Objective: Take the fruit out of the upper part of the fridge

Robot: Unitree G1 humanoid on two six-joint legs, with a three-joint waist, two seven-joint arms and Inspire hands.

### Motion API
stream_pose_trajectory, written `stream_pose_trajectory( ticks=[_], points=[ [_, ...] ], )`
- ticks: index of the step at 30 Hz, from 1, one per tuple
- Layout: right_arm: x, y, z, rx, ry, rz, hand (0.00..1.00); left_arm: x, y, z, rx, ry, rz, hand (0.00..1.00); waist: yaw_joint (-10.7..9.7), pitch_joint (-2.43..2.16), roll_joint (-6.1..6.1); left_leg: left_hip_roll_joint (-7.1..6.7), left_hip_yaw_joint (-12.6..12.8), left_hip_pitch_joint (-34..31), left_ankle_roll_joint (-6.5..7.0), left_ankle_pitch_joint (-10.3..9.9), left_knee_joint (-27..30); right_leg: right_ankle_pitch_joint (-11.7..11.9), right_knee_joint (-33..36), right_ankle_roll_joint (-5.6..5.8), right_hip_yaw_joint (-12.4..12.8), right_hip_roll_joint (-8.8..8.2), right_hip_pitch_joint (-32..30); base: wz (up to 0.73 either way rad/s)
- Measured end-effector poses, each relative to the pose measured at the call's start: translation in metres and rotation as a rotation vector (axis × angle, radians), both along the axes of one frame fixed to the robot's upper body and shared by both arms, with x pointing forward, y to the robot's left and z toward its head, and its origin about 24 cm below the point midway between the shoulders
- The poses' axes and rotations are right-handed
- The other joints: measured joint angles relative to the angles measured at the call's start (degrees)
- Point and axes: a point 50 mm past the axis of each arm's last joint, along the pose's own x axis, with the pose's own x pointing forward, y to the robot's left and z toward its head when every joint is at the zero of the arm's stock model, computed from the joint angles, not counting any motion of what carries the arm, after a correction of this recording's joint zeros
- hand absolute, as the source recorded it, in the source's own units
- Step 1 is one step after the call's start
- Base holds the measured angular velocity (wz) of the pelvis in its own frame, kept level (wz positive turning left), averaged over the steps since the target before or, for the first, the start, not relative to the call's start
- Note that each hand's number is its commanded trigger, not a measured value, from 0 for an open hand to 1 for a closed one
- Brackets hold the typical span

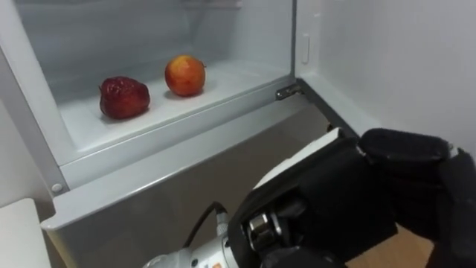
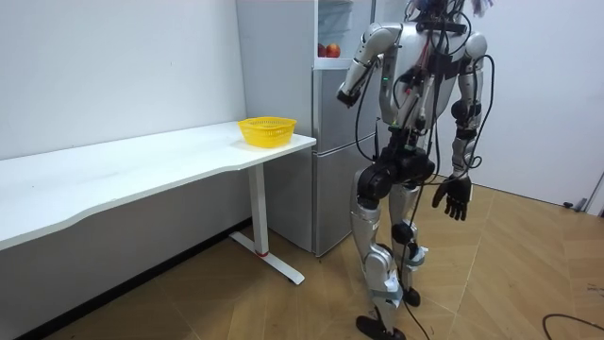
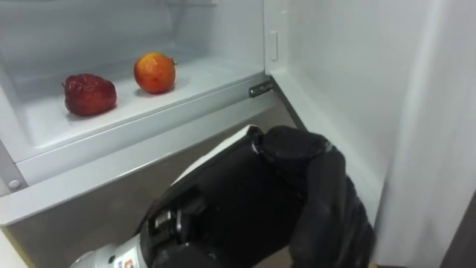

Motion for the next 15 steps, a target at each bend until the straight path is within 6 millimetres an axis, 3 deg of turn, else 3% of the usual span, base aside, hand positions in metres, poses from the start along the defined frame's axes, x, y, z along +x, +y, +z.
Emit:
stream_pose_trajectory(
  ticks=[6, 15],
  points=[
    [-0.0030, -0.0001, 0.0000, 0.001, 0.006, -0.005, 0.00, -0.0004, -0.0004, 0.0014, -0.017, 0.011, -0.018, 0.87, -0.32, -0.06, 0.21, 0.00, 0.01, -0.06, 0.00, 0.00, 0.01, 0.06, -0.07, 0.01, 0.10, 0.00, 0.00, 0.00],
    [-0.0081, -0.0002, 0.0000, 0.019, 0.013, -0.020, 0.00, 0.0008, -0.0028, 0.0002, -0.025, 0.023, -0.022, 0.84, -1.74, 0.10, 1.14, -0.02, 0.08, -0.15, 0.00, 0.00, 0.00, 0.06, -0.26, 0.02, 0.06, 0.00, -0.03, 0.00]
  ],
)
